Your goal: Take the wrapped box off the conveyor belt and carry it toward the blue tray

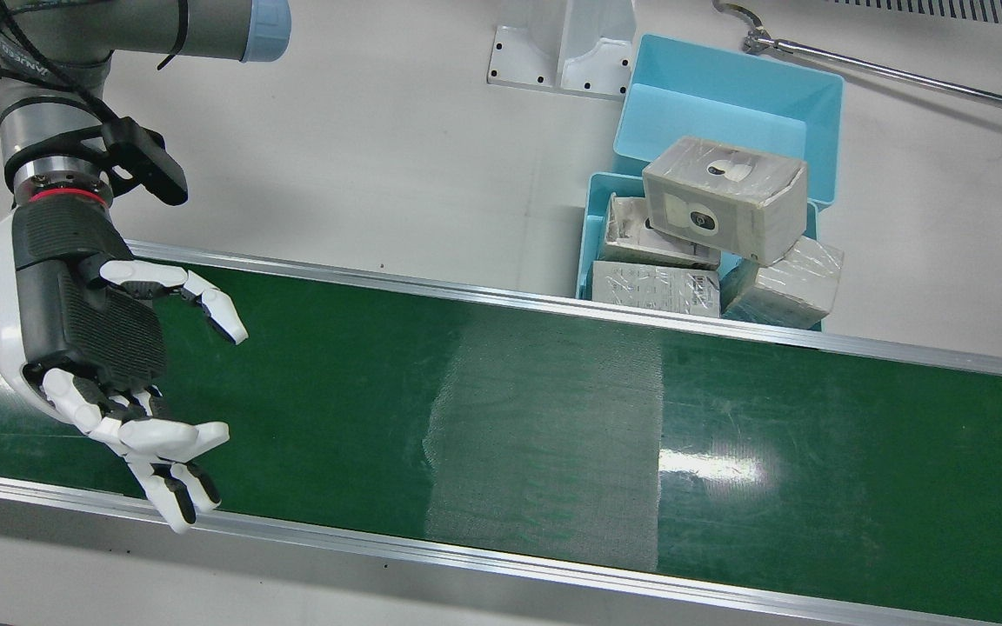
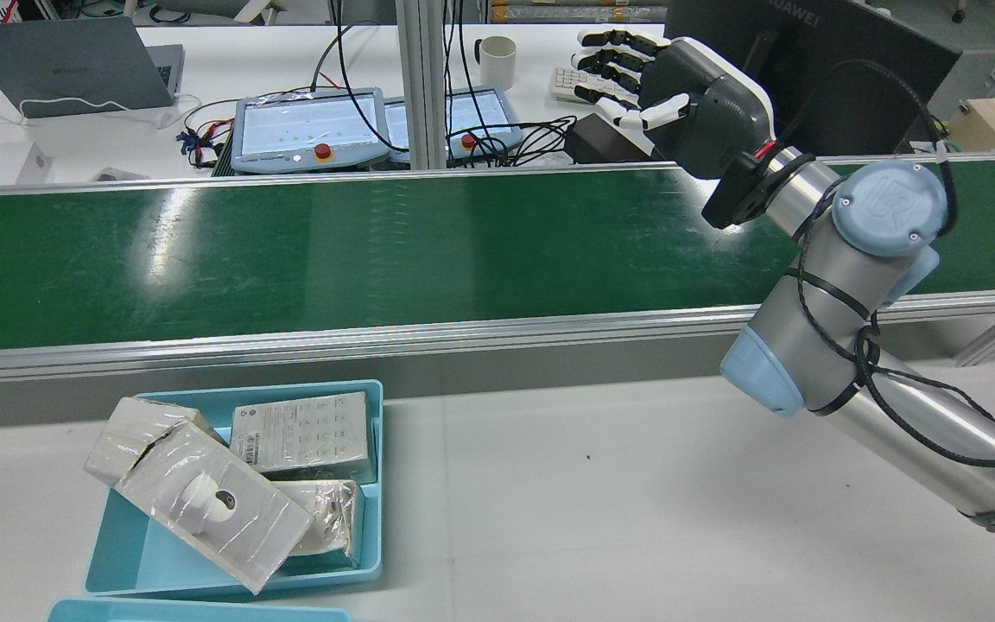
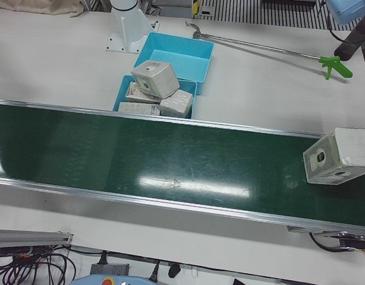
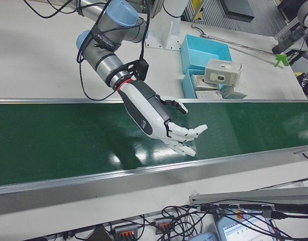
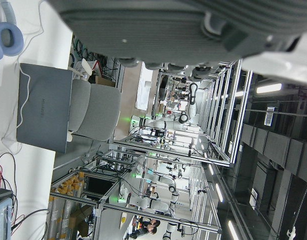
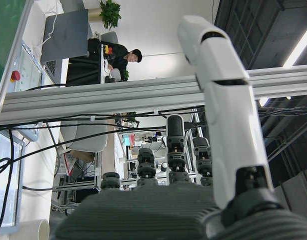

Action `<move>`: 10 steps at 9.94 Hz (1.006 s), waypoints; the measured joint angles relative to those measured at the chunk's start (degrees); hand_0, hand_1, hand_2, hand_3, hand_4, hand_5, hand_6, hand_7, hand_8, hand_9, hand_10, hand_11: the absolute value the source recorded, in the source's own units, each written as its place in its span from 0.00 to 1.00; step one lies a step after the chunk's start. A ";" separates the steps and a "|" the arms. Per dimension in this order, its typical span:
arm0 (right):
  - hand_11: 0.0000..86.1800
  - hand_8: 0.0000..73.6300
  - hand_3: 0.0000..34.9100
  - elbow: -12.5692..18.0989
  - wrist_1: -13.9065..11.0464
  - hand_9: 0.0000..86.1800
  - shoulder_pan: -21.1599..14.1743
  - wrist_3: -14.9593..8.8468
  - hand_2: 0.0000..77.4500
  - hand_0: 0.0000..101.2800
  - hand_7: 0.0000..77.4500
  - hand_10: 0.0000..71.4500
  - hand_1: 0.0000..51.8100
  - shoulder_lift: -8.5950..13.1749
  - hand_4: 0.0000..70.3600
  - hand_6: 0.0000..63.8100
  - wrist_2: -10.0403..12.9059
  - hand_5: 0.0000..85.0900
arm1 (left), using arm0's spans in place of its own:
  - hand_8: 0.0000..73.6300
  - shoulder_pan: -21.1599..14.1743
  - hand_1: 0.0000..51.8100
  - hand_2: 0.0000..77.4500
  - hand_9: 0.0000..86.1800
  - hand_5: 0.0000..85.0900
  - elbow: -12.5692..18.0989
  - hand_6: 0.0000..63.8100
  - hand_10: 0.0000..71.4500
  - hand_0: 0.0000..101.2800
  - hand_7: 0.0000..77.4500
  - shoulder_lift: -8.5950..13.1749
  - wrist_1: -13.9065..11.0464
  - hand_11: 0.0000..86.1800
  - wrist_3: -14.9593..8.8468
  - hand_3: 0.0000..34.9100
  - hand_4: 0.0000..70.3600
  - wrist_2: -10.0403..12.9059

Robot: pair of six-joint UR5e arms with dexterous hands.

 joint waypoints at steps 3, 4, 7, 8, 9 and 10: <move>0.16 0.12 0.20 0.11 -0.02 0.17 -0.31 -0.02 0.75 0.65 0.53 0.11 0.67 -0.07 0.52 0.32 0.06 0.55 | 0.01 0.00 0.00 0.01 0.00 0.01 0.00 0.00 0.01 0.00 0.01 0.00 0.00 0.00 0.00 0.00 0.00 0.00; 0.11 0.12 0.09 0.19 -0.01 0.16 -0.32 0.03 0.72 0.57 0.47 0.07 0.45 -0.09 0.40 0.29 0.06 0.52 | 0.01 0.00 0.00 0.01 0.00 0.01 0.00 0.00 0.01 0.00 0.01 0.00 0.00 0.00 0.00 0.00 0.00 0.00; 0.15 0.12 0.01 0.25 0.01 0.18 -0.47 0.12 0.65 0.73 0.54 0.09 0.69 -0.18 0.55 0.37 0.04 0.50 | 0.01 0.00 0.00 0.01 0.00 0.01 0.00 0.00 0.01 0.00 0.01 0.00 0.00 0.00 0.00 0.00 0.00 0.00; 0.12 0.10 0.01 0.23 0.03 0.16 -0.49 0.15 0.59 0.64 0.50 0.09 0.49 -0.23 0.46 0.30 0.02 0.51 | 0.01 0.00 0.00 0.01 0.00 0.01 0.00 0.00 0.01 0.00 0.01 0.00 0.00 0.00 0.00 0.00 0.00 0.00; 0.11 0.10 0.11 0.13 0.05 0.15 -0.62 0.18 0.42 0.57 0.44 0.09 0.44 -0.25 0.32 0.25 0.02 0.42 | 0.01 0.00 0.00 0.01 0.00 0.01 0.00 0.00 0.01 0.00 0.01 0.00 0.00 0.00 0.00 0.00 0.00 0.00; 0.11 0.10 0.11 -0.02 0.06 0.15 -0.84 0.17 0.25 0.57 0.44 0.09 0.40 -0.27 0.32 0.25 0.04 0.42 | 0.01 0.00 0.00 0.01 0.00 0.01 0.00 0.00 0.01 0.00 0.01 0.00 0.00 0.00 0.00 0.00 0.00 0.00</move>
